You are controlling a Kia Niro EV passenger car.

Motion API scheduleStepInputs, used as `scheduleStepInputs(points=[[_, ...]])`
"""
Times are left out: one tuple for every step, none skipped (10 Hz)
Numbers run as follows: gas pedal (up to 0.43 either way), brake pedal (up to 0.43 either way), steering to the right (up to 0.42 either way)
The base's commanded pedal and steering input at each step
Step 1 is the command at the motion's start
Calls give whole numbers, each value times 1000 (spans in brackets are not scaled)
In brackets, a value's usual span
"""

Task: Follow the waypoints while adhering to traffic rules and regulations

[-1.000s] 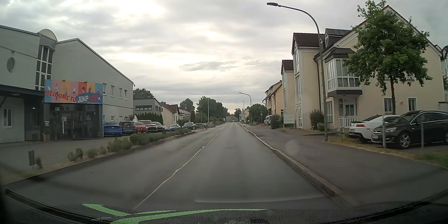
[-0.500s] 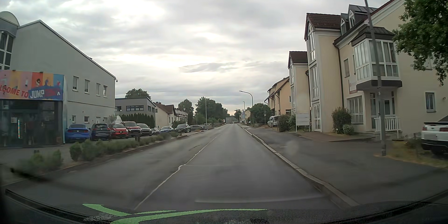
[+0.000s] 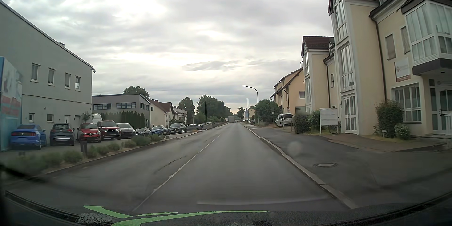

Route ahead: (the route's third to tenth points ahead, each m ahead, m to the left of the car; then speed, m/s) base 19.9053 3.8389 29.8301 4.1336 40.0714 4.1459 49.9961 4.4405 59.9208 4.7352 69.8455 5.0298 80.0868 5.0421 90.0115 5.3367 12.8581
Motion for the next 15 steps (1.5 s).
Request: scheduleStepInputs(points=[[150,0,-2],[150,0,-2],[150,0,-2],[150,0,-2],[150,0,-2],[150,0,-2],[150,0,-1],[150,0,-2],[150,0,-2],[150,0,-2],[150,0,-1],[150,0,-1],[138,0,-2],[138,0,-1],[138,0,-2]])
